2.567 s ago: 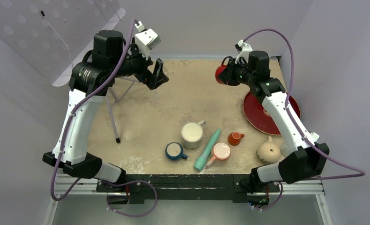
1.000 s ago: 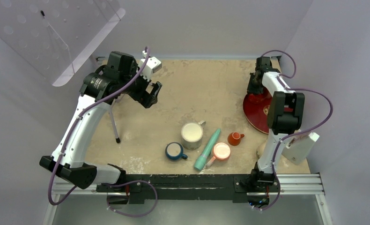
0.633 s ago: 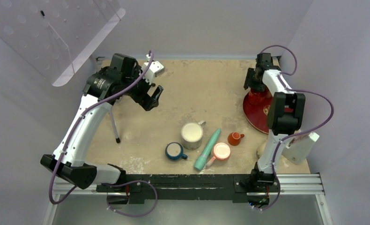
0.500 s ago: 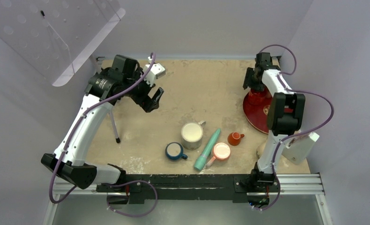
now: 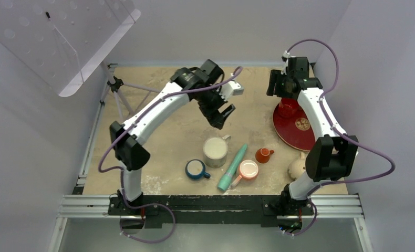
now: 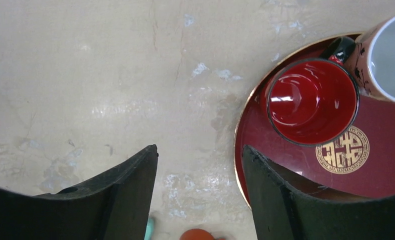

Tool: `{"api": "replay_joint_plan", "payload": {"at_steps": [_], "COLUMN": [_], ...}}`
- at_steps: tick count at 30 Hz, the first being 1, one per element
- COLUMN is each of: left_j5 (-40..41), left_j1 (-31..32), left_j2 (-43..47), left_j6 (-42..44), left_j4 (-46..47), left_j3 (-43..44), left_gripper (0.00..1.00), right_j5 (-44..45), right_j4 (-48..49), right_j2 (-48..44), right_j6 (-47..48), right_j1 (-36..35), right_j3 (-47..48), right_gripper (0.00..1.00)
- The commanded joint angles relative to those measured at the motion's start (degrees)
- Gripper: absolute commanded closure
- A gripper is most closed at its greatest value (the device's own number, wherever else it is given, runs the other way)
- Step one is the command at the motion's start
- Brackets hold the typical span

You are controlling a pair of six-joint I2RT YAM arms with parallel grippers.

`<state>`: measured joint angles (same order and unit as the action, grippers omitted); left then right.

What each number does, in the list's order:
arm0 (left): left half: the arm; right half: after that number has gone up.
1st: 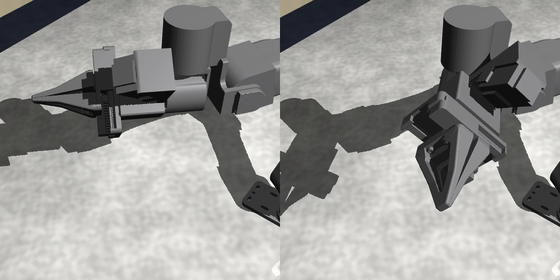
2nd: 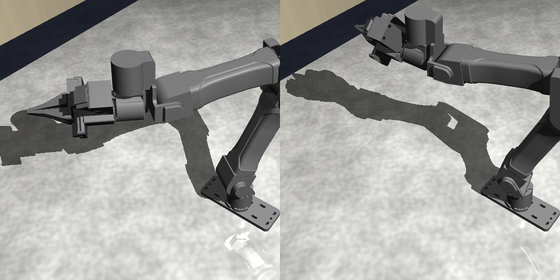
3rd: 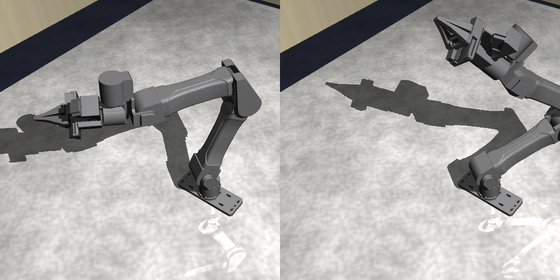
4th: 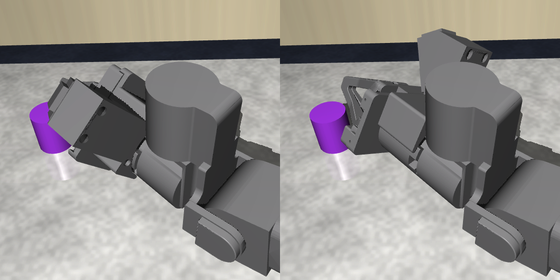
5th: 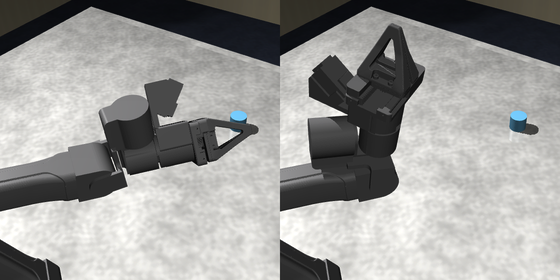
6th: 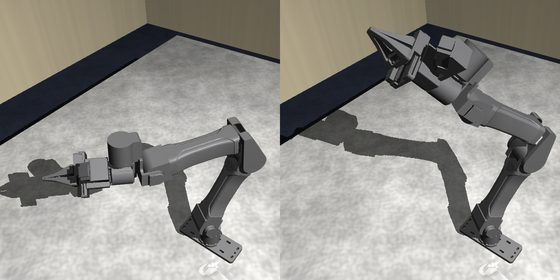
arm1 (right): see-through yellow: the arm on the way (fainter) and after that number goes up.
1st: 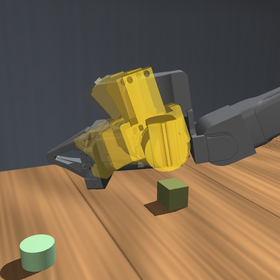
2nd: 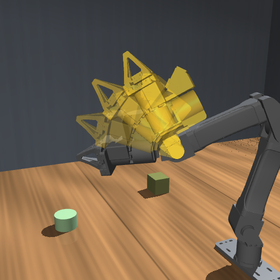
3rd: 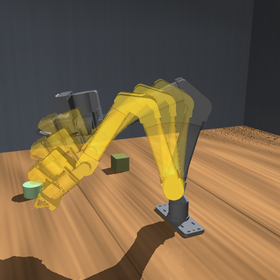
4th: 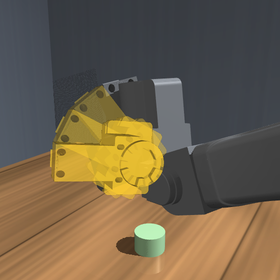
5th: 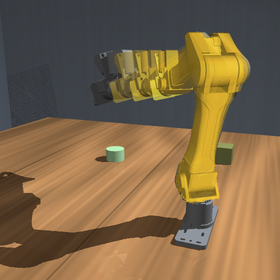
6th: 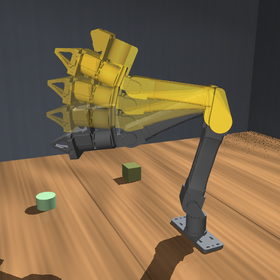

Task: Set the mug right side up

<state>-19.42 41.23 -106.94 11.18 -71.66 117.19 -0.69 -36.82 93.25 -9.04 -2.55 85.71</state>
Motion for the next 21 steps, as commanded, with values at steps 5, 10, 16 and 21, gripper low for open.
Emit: {"api": "replay_joint_plan", "payload": {"at_steps": [5, 10, 16, 21], "left_j5": [3.3, 10.9, 16.8, 15.7], "left_j1": [8.5, 10.6, 10.4, 10.4], "left_j2": [-16.0, -22.6, -26.4, -26.6], "left_j6": [-5.3, -4.5, -3.4, -3.4], "left_j4": [3.0, 4.4, 7.7, 6.8], "left_j3": [12.3, 12.3, 9.2, 6.9], "left_gripper": [0.14, 0.14, 0.16, 0.35], "right_j5": [-0.8, -1.7, -2.4, -2.0], "right_j4": [4.1, 3.6, 4.3, 4.1], "right_j2": [-6.4, -6.9, -7.4, -8.4], "right_j6": [0.1, 0.5, 0.4, 0.6], "right_j1": [2.3, 2.3, 2.3, 2.3], "right_j3": [-4.5, -5.5, -6.3, -6.8], "right_gripper": [0.34, 0.33, 0.34, 0.34]}}
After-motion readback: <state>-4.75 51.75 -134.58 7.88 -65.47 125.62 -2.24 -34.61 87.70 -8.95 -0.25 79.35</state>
